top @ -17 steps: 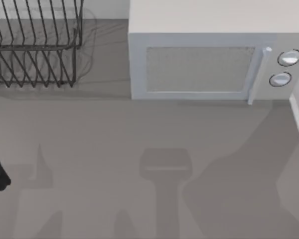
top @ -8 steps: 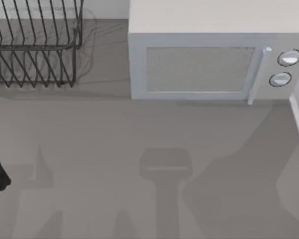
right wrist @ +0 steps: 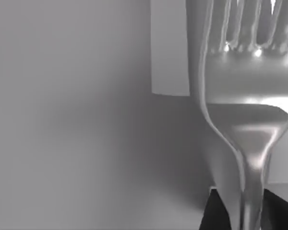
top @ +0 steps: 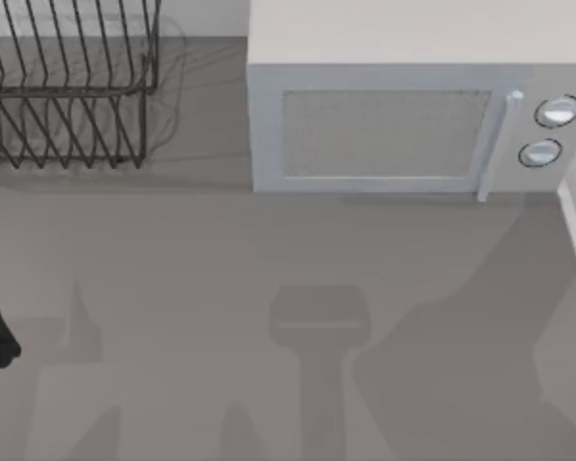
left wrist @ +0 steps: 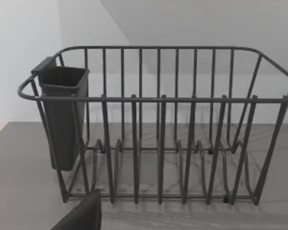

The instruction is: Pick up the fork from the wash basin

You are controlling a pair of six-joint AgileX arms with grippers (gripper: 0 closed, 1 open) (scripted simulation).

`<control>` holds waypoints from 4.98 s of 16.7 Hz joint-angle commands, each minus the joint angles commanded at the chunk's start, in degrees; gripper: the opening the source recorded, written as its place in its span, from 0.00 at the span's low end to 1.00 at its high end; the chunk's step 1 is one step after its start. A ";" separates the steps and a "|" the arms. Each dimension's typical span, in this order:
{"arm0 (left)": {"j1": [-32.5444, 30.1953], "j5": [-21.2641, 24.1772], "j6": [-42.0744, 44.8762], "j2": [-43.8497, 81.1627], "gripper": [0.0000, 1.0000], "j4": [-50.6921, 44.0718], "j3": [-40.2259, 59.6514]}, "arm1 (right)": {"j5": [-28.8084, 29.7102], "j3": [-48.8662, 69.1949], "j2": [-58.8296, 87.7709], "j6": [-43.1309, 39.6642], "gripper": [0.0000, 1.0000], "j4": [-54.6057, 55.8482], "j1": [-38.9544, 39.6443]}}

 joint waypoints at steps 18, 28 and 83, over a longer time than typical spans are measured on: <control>0.00 0.00 0.00 0.00 1.00 0.00 0.00 | -0.73 18.83 -8.45 0.41 0.00 -25.77 0.08; 0.00 0.00 0.00 0.00 1.00 0.00 0.00 | -0.90 17.75 -13.53 0.44 0.00 -30.83 0.40; 0.00 0.00 0.00 0.00 1.00 0.00 0.00 | -0.49 -53.30 -54.97 34.07 1.00 -1.67 34.75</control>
